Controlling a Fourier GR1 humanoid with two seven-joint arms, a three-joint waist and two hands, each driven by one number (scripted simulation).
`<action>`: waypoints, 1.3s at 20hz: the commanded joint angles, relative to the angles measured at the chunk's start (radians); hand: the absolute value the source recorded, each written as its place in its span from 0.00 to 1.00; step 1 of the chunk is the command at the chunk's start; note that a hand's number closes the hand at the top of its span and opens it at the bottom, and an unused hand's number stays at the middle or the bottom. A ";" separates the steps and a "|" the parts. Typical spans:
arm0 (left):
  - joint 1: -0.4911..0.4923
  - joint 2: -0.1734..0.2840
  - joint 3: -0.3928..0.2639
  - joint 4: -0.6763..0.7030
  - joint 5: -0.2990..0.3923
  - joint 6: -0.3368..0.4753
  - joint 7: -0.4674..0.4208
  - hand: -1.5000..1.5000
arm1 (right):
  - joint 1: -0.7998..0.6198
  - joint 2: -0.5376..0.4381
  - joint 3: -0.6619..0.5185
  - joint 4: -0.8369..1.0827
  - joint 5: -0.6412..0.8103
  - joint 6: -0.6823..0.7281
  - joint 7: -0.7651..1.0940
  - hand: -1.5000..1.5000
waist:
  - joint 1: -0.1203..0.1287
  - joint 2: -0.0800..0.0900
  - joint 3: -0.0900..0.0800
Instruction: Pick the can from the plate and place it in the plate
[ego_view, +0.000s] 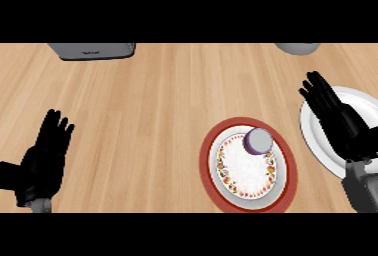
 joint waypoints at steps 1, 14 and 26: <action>-0.037 0.071 0.016 0.007 -0.026 -0.031 0.033 0.50 | -0.015 -0.029 -0.044 0.048 -0.063 0.125 -0.056 1.00 | 0.027 -0.003 -0.038; -0.236 0.120 -0.064 0.263 -0.101 -0.176 0.027 0.50 | -0.072 -0.085 -0.011 0.367 0.235 0.358 -0.773 0.00 | 0.026 0.007 -0.038; -0.268 0.113 -0.040 0.205 -0.130 -0.181 0.127 0.50 | -0.187 -0.172 0.069 0.509 0.594 0.286 -0.865 0.00 | 0.031 -0.005 -0.039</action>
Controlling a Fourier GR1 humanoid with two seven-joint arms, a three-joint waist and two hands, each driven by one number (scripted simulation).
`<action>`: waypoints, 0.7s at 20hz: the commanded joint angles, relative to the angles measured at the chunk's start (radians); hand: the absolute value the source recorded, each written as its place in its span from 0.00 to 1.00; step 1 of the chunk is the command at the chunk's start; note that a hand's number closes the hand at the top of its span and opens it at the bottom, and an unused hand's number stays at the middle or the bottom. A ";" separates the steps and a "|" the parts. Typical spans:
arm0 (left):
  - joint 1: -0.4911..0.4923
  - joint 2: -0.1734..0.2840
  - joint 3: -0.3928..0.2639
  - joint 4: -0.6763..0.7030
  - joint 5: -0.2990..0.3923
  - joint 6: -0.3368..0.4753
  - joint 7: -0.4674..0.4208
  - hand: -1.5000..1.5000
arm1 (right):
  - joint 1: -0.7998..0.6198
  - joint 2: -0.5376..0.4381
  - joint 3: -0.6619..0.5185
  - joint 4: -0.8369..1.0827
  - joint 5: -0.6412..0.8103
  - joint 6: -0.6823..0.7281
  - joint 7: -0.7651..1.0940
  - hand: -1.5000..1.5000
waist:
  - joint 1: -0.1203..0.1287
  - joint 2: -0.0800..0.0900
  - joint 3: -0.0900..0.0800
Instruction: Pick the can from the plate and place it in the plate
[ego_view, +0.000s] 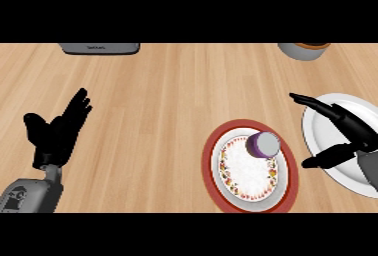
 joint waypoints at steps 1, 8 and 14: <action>0.020 0.004 0.026 0.009 -0.015 -0.038 -0.015 0.50 | 0.041 0.011 0.019 -0.077 0.087 -0.020 0.025 0.00 | -0.007 -0.004 -0.001; 0.017 -0.024 0.017 0.002 -0.037 -0.033 -0.009 0.50 | -0.008 -0.018 0.080 -0.142 0.198 0.052 0.234 0.00 | -0.008 -0.005 -0.001; -0.001 -0.070 0.027 0.044 -0.059 -0.018 -0.028 0.50 | 0.021 0.009 0.122 -0.195 0.365 -0.041 0.290 0.00 | -0.008 -0.004 -0.001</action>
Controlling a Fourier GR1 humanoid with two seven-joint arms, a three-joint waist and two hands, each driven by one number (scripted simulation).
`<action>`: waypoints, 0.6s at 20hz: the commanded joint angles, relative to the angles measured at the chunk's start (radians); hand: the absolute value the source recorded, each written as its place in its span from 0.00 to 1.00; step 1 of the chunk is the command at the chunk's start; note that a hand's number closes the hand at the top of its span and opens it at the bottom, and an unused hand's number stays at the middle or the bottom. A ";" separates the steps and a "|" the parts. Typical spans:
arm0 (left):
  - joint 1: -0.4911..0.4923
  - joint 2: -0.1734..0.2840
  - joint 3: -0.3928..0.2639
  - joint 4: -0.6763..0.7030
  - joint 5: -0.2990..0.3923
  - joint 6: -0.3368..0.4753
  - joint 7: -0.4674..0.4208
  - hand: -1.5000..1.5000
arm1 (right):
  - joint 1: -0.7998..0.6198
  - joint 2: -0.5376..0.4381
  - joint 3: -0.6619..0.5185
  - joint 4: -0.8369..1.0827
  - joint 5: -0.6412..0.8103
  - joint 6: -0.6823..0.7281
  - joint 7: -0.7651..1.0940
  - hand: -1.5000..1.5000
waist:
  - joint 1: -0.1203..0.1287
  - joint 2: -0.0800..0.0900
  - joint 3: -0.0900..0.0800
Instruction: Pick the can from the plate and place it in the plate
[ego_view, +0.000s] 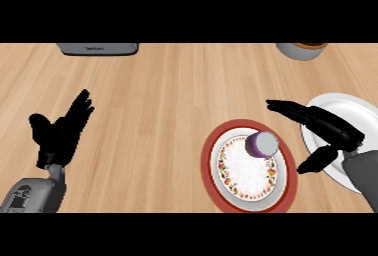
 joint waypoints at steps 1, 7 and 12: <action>0.039 -0.019 -0.008 -0.032 -0.020 0.003 -0.009 0.50 | -0.033 -0.006 0.018 -0.056 0.084 0.025 0.115 0.00 | 0.004 -0.001 0.000; 0.032 -0.035 -0.002 -0.079 -0.045 0.000 0.049 0.50 | -0.036 0.043 0.027 -0.038 0.200 0.050 0.164 0.00 | 0.005 0.000 0.000; 0.069 -0.033 0.037 -0.085 -0.039 -0.031 0.031 0.50 | -0.028 0.082 0.043 -0.090 0.266 0.118 0.226 0.00 | 0.005 -0.001 0.000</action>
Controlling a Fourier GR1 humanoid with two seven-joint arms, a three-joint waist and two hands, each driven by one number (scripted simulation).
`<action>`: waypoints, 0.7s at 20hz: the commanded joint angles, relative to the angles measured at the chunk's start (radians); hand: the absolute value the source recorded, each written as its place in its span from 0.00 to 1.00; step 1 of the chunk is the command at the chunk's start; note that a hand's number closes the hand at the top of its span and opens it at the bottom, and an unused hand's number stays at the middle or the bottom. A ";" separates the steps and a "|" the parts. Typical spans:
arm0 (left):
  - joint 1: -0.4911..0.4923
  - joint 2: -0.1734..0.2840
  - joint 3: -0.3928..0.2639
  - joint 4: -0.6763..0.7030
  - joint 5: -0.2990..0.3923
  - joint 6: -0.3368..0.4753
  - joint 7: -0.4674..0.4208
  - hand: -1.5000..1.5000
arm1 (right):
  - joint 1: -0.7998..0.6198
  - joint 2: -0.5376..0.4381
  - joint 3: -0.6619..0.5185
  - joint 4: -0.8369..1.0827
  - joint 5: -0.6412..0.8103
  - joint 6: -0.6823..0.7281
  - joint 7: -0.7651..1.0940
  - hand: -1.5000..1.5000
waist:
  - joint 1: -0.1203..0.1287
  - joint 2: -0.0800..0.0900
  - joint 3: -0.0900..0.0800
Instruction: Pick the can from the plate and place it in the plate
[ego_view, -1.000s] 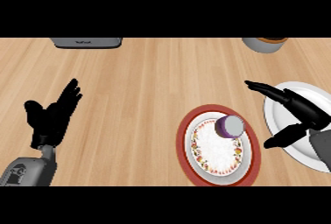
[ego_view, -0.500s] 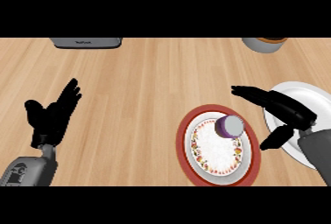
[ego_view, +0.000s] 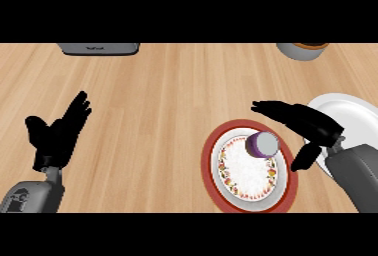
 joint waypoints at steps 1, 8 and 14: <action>-0.004 0.045 0.061 0.019 0.040 -0.087 -0.005 0.50 | -0.012 0.033 0.002 0.005 0.061 0.046 0.046 0.00 | 0.001 0.001 0.000; -0.023 -0.030 0.038 0.029 -0.041 -0.052 -0.013 0.50 | -0.002 0.148 -0.012 0.036 0.190 -0.001 0.079 0.00 | 0.001 0.001 0.000; -0.075 -0.060 0.052 0.034 -0.073 -0.021 0.028 0.50 | -0.009 0.136 -0.049 0.035 0.250 0.032 0.045 0.00 | -0.001 0.000 0.000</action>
